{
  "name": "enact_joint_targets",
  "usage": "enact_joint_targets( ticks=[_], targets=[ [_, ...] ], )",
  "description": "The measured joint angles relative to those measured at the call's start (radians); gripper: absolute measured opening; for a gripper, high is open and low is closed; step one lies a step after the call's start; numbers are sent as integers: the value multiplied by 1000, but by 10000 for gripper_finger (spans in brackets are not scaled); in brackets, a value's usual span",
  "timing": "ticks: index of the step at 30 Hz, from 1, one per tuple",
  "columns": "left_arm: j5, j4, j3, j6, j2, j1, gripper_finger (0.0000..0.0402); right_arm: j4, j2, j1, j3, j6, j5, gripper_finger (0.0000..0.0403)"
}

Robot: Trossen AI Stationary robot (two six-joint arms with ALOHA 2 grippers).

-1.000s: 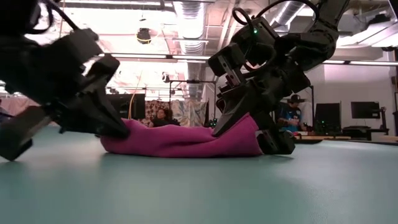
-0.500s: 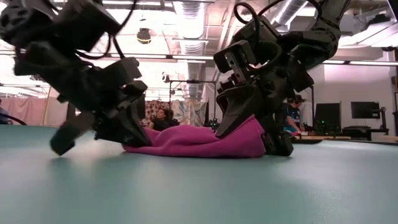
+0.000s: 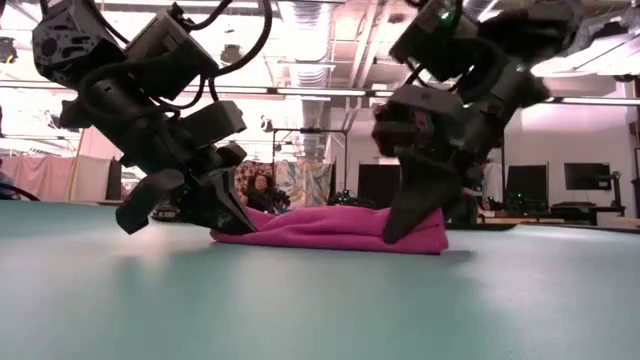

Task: Roll towel into tight, uniform cylinder
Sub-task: Roll the pink towel

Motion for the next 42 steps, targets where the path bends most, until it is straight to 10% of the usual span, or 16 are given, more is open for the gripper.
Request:
enact_joint_targets(
  ticks=[12,22,42],
  targets=[
    [12,-18,0,-51,-1,1,0,-139,-108,160,2,-78,294,78],
    [28,-14,0,-81,-1,3,0,-83,-81,353,3,-65,788,68],
    [70,2,0,-132,1,2,0,-146,-65,505,40,81,892,20]
  ],
)
